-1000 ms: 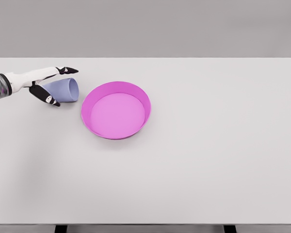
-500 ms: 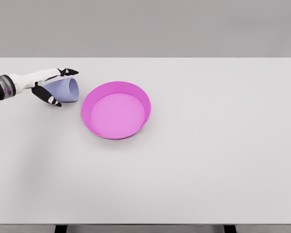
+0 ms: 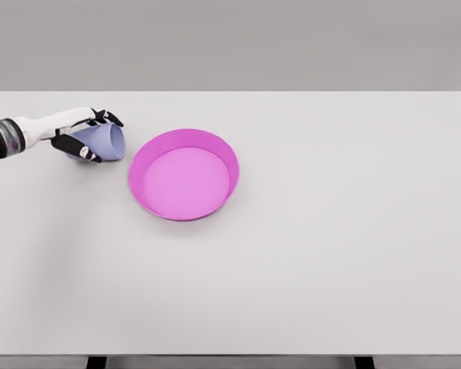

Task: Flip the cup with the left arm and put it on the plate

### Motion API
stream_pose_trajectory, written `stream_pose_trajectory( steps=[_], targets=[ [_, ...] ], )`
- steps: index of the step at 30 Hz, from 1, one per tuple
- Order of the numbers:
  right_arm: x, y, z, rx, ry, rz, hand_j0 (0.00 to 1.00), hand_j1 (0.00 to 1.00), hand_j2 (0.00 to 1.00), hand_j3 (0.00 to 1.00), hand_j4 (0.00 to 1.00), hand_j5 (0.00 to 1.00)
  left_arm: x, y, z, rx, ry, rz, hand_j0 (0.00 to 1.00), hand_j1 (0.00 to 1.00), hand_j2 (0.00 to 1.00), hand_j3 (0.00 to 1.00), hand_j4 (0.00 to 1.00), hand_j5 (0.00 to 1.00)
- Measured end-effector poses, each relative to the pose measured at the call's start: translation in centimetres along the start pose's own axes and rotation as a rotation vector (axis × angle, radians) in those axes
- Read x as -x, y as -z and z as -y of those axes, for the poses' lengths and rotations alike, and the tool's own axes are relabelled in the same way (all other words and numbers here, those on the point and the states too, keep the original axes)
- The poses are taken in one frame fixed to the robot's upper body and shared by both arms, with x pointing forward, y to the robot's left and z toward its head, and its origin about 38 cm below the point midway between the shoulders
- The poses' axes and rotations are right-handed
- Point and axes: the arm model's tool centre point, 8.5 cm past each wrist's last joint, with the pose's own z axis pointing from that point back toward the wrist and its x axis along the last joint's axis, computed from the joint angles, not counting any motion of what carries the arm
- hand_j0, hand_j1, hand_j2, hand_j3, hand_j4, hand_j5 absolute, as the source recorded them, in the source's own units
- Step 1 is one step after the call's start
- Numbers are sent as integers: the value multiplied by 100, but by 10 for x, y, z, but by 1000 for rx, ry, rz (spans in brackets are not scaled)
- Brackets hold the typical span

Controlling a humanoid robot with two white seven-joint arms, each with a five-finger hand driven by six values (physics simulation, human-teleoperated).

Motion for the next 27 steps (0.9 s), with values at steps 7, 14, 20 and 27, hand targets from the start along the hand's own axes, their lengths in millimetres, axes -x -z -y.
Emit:
stream_pose_trajectory(
  steps=[7, 14, 20, 27],
  targets=[
    [0, 0, 0, 0, 0, 0, 100, 100, 100, 100, 100, 100, -18, -7, -13, -90, -97, 176, 58, 58, 58, 58, 58, 58],
    [0, 0, 0, 0, 0, 0, 100, 100, 100, 100, 100, 100, -41, -7, 3, -147, -293, 390, 56, 56, 56, 56, 56, 56],
    [0, 0, 0, 0, 0, 0, 100, 100, 100, 100, 100, 100, -71, -1, 29, -134, -477, 553, 55, 55, 55, 55, 55, 55],
    [0, 0, 0, 0, 0, 0, 100, 100, 100, 100, 100, 100, -106, 6, 46, -125, -697, 704, 50, 50, 50, 50, 50, 50]
  ],
)
